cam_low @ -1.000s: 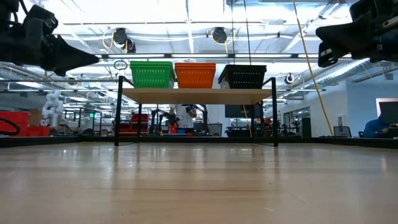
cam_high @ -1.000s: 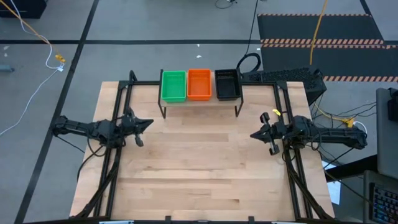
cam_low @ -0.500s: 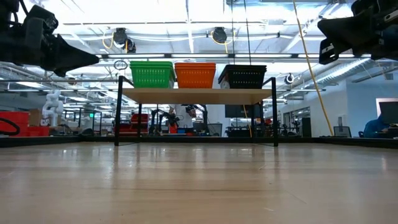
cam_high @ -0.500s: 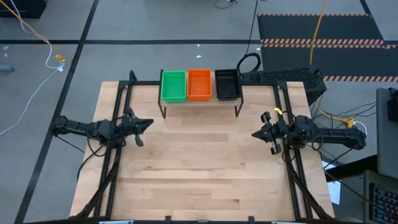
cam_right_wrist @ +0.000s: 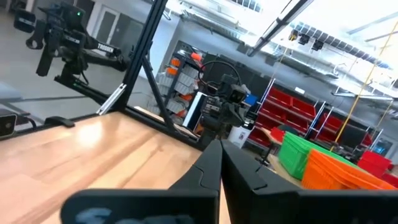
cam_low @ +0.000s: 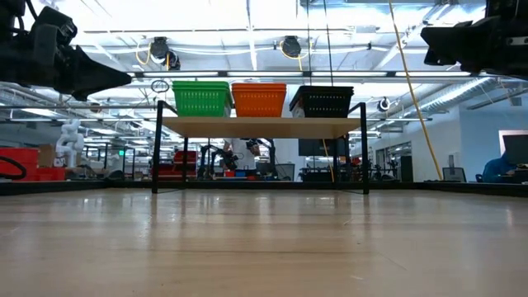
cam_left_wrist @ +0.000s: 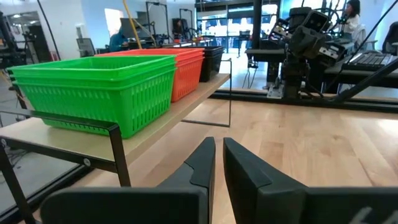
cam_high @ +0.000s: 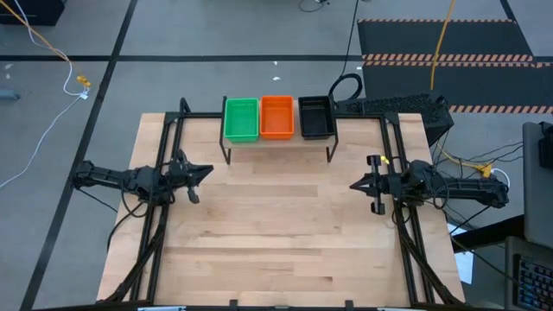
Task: Stack baskets on shelf by color
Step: Return to Home Position
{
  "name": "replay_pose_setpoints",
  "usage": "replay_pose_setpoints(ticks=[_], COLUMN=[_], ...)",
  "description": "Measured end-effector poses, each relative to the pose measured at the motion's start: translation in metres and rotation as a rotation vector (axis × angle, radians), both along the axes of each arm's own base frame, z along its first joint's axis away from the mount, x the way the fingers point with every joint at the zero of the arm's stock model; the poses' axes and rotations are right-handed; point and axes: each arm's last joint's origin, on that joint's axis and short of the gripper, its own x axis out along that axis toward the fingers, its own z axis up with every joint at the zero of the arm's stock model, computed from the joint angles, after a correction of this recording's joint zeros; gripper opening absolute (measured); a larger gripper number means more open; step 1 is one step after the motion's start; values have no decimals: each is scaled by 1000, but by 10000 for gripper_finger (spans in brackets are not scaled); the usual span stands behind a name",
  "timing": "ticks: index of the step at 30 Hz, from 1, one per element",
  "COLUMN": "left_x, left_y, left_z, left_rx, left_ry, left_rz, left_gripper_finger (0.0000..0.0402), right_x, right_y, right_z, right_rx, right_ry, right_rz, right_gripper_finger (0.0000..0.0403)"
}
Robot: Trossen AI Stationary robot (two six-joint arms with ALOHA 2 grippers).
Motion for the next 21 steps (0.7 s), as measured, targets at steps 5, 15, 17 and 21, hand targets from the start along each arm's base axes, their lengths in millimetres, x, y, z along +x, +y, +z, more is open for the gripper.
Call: replay_pose_setpoints(ticks=[5,15,17,21], left_x=[0,0,0,0], left_y=[0,0,0,0], left_z=[0,0,0,0], left_rx=[-1,-1,-1,-1], left_ry=[-1,0,0,0], left_rz=[0,0,0,0], left_gripper_finger=[35,35,35,35], right_x=[0,0,0,0], right_y=[0,0,0,0], right_z=[0,0,0,0], right_rx=[34,29,29,31], right_ry=[7,6,6,6], right_rz=[6,5,6,6], right_gripper_finger=[0,0,0,0])
